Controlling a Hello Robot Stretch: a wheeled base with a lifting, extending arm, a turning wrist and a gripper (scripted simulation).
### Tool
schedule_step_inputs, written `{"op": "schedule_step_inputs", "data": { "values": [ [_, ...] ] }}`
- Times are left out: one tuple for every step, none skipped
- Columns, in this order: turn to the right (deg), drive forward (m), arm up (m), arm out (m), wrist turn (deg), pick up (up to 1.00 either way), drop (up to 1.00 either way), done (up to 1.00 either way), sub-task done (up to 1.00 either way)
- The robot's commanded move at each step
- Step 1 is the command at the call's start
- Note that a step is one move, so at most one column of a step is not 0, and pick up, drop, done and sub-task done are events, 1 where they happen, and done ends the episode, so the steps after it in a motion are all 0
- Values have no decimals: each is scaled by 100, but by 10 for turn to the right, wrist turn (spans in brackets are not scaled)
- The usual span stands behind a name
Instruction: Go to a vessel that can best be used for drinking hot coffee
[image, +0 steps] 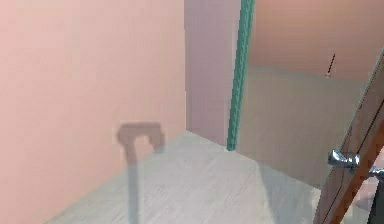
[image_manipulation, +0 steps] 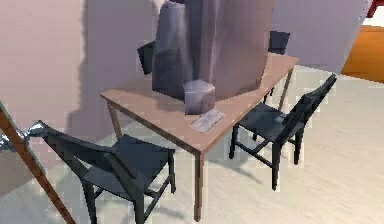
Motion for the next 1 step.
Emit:
{"op": "schedule_step_inputs", "data": {
  "values": [
    [-30, 0, 0, 0, 0, 0, 0, 0, 0]
  ]
}}
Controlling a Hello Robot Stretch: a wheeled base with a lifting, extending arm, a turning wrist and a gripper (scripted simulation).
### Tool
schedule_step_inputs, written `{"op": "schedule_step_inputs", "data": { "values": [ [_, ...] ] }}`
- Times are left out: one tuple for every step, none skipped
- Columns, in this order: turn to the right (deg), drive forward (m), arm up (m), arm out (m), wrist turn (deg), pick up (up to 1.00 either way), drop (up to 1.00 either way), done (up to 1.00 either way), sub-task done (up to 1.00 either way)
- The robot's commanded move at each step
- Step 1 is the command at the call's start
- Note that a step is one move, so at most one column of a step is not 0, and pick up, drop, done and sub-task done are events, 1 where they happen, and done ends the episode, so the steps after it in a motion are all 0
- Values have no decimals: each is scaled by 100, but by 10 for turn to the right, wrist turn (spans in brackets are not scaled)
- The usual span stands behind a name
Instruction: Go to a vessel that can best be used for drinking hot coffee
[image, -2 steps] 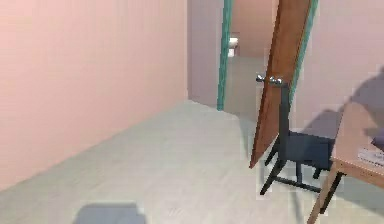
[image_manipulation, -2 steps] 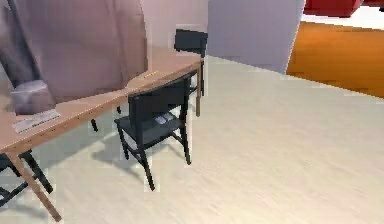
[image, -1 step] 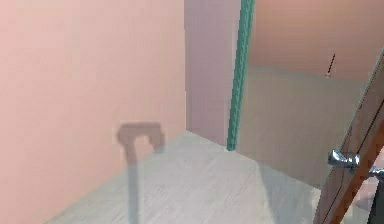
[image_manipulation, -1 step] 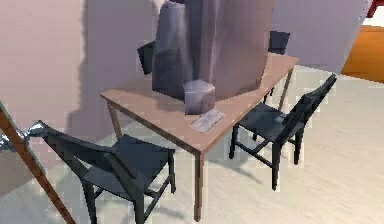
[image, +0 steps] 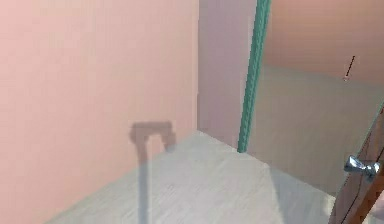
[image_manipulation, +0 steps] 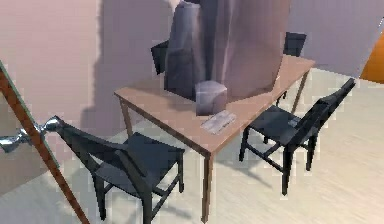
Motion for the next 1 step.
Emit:
{"op": "schedule_step_inputs", "data": {
  "values": [
    [0, 70, 0, 0, 0, 0, 0, 0, 0]
  ]
}}
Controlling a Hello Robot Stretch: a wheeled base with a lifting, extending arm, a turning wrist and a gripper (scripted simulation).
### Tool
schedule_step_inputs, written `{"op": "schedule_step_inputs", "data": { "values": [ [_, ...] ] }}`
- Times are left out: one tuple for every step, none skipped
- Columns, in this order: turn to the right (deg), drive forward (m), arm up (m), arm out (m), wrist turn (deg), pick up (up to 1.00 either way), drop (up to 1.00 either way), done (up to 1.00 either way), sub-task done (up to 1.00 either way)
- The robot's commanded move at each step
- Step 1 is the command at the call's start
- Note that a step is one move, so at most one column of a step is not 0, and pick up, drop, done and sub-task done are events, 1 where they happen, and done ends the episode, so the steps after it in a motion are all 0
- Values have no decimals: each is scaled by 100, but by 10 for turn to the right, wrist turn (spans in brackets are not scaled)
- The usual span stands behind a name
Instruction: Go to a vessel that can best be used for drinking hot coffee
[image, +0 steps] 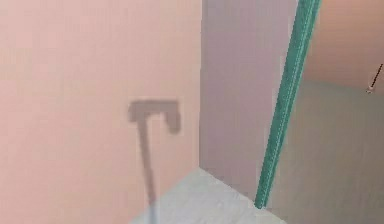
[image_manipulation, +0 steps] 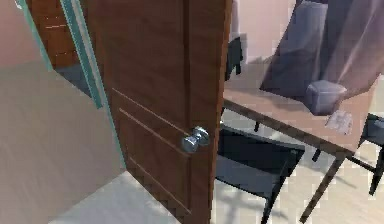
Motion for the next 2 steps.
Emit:
{"op": "schedule_step_inputs", "data": {
  "values": [
    [450, 0, 0, 0, 0, 0, 0, 0, 0],
    [60, 0, 0, 0, 0, 0, 0, 0, 0]
  ]
}}
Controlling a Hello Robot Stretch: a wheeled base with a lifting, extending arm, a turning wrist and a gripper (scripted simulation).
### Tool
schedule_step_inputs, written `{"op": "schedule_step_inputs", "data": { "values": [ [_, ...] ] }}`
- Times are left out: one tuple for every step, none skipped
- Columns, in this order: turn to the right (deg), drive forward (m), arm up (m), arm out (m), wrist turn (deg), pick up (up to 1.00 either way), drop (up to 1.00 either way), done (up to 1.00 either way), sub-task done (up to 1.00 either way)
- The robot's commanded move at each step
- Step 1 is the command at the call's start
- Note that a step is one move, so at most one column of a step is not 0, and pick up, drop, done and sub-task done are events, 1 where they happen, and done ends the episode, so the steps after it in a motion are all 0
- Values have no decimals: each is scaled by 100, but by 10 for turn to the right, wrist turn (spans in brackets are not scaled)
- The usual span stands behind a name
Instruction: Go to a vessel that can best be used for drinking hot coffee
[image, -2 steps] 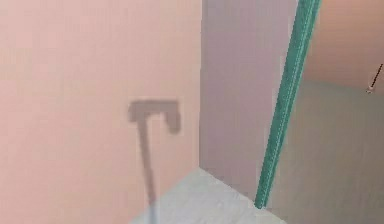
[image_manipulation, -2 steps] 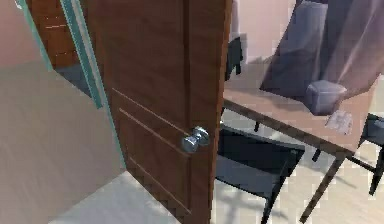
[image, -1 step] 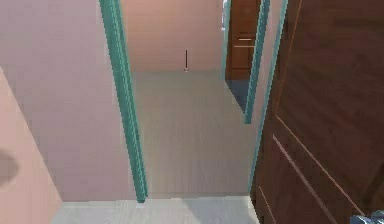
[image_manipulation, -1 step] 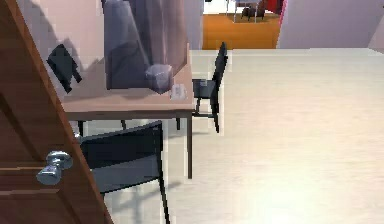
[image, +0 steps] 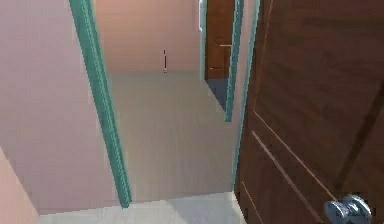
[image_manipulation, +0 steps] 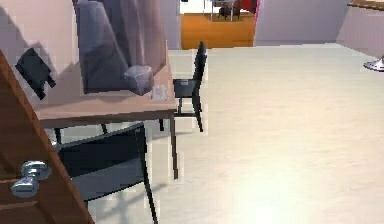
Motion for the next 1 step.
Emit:
{"op": "schedule_step_inputs", "data": {
  "values": [
    [0, 100, 0, 0, 0, 0, 0, 0, 0]
  ]
}}
